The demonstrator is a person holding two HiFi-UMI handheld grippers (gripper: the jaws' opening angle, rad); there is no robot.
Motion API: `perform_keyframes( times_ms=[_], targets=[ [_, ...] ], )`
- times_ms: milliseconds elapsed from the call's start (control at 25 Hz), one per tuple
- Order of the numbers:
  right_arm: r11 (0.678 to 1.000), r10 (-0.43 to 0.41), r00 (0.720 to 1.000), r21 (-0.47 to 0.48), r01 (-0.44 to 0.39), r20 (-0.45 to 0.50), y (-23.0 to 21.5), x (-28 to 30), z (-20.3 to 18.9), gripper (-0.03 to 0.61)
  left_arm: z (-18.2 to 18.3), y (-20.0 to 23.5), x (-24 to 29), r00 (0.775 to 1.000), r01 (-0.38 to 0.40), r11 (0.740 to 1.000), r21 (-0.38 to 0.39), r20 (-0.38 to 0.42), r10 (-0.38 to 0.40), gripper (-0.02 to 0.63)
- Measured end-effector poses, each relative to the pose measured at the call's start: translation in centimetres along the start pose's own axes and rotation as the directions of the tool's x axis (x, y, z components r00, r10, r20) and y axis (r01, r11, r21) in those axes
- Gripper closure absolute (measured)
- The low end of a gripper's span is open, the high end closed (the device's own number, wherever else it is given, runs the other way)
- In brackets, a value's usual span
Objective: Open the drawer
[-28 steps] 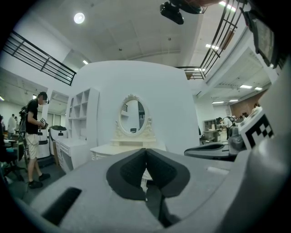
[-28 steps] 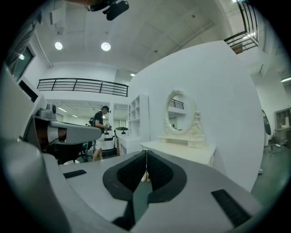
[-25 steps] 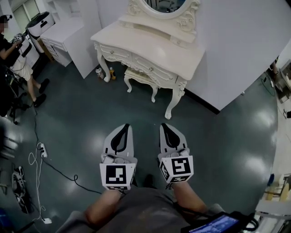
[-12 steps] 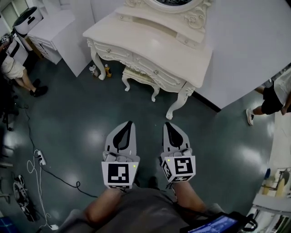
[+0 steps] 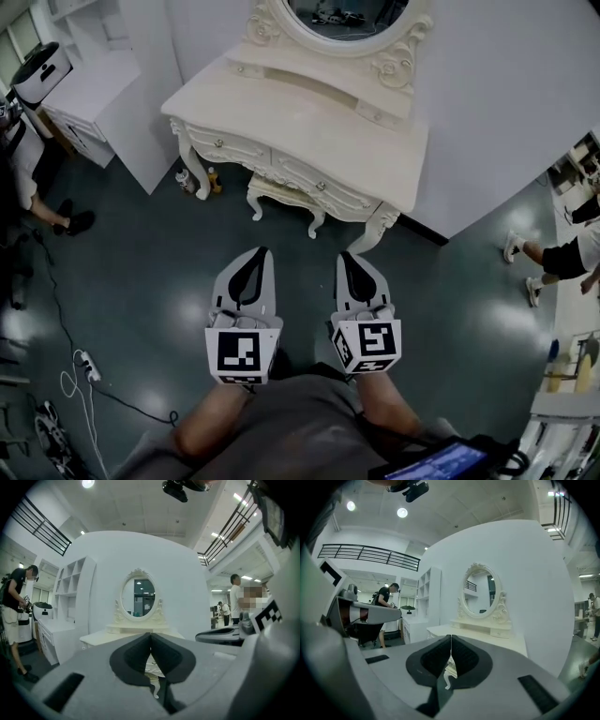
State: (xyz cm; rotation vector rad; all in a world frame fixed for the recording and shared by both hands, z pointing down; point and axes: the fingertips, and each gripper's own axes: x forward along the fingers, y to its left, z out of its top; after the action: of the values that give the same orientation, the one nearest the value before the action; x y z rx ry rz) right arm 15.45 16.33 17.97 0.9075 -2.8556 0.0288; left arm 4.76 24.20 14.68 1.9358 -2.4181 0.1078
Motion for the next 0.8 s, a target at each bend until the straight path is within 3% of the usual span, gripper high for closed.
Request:
perform_keyframes(
  times_ms=[200, 480, 800],
  targets=[
    [0.999, -0.036, 0.999, -0.001, 0.036, 0.03, -1.0, 1.2, 1.7, 0.565, 0.8, 0.4, 1.5, 1.0, 0.029, 1.0, 0.01, 0.009, -0.029, 0.598],
    [0.998, -0.068, 0.997, 0.016, 0.068, 0.02, -3.0, 4.1, 0.7, 0.565, -0.7, 0.4, 5.2, 0.997, 0.065, 0.998, 0.021, -0.031, -0.064, 0.598],
    [0.994, -0.097, 0.995, 0.058, 0.097, -0.01, -7.6, 11.4, -0.7, 0.565, -2.3, 1.2, 14.3, 0.991, 0.108, 0.993, 0.041, -0.082, -0.105, 0.598]
  ],
)
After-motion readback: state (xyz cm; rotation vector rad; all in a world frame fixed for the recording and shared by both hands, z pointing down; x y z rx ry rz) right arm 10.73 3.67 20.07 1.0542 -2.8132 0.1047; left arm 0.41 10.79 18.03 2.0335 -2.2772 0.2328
